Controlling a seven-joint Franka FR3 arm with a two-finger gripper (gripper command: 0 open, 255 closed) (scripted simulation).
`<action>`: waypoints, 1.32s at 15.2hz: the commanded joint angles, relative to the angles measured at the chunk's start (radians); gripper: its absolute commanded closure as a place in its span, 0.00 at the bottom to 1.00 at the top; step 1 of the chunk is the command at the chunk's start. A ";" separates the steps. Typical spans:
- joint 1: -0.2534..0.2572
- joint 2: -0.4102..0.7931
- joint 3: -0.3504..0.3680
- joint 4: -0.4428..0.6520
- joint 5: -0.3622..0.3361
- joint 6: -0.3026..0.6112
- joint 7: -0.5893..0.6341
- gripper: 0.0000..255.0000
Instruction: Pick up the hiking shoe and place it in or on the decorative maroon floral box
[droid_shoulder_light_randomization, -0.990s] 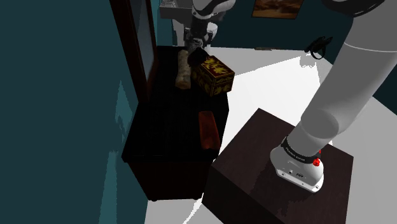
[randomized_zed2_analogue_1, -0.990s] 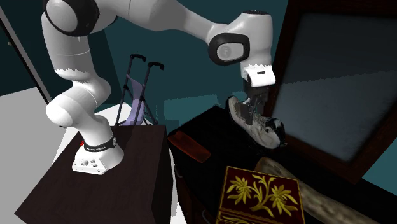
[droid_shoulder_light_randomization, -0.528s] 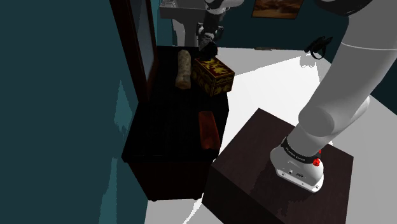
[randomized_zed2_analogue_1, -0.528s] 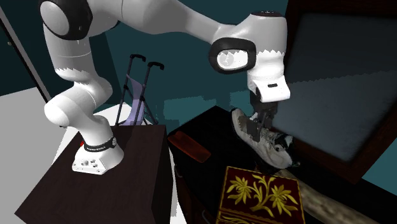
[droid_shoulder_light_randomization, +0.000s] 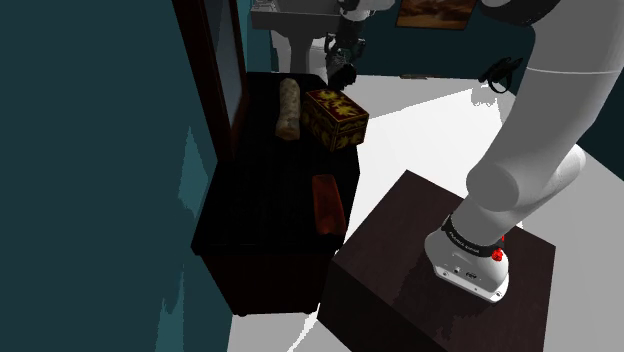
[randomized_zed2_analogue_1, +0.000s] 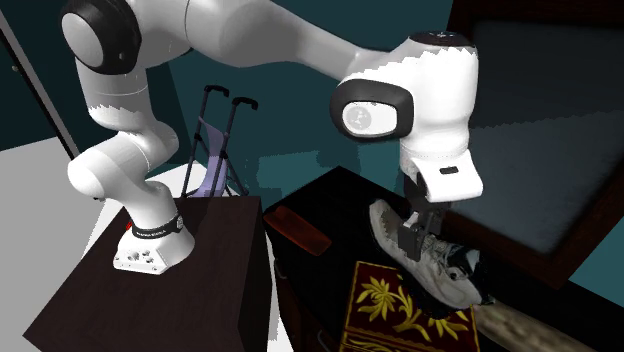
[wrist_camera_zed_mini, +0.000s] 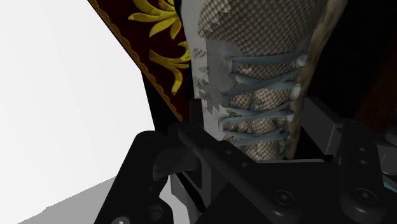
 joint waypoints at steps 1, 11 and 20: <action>-0.002 0.008 -0.001 -0.012 0.001 0.023 -0.005 1.00; -0.002 0.052 0.000 -0.086 0.004 0.141 -0.011 1.00; -0.002 0.065 0.001 -0.099 0.004 0.168 -0.012 1.00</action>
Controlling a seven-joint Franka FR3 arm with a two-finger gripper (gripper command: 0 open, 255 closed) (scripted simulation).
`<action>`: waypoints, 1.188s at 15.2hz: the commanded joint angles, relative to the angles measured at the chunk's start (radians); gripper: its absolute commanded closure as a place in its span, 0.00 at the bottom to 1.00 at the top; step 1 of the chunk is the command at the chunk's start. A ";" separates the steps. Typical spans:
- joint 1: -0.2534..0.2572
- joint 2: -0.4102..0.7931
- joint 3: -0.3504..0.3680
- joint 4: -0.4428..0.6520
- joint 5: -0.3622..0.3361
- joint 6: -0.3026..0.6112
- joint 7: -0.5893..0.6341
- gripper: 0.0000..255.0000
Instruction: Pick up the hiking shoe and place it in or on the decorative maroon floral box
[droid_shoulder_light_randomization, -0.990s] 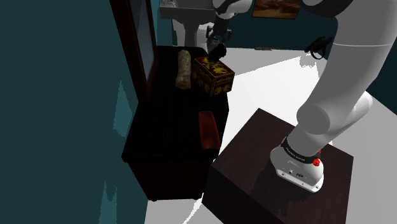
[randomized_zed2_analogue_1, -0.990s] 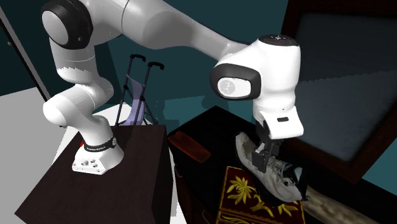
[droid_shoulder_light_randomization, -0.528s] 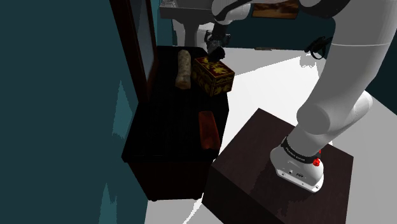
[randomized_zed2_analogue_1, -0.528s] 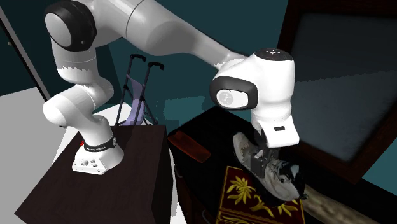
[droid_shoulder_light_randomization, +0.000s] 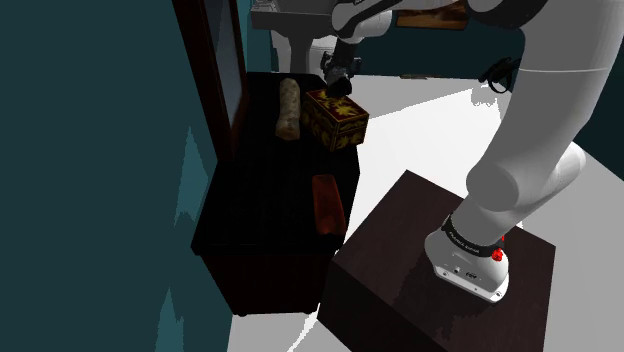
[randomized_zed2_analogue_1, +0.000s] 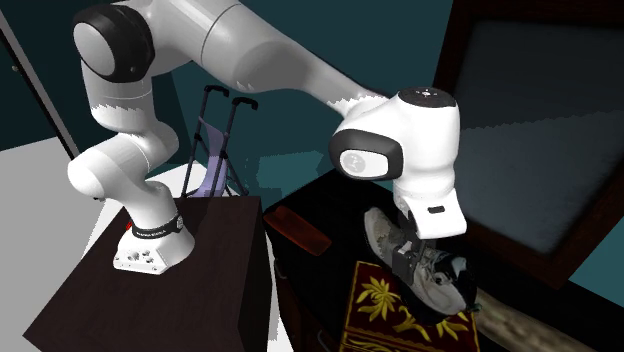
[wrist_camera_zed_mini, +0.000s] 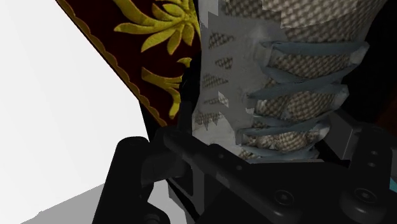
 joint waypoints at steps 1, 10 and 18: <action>-0.002 0.007 -0.003 -0.005 -0.001 -0.001 0.001 1.00; -0.005 -0.051 -0.004 0.014 -0.001 -0.078 0.001 0.00; -0.006 -0.065 -0.004 0.021 -0.001 -0.099 0.001 0.00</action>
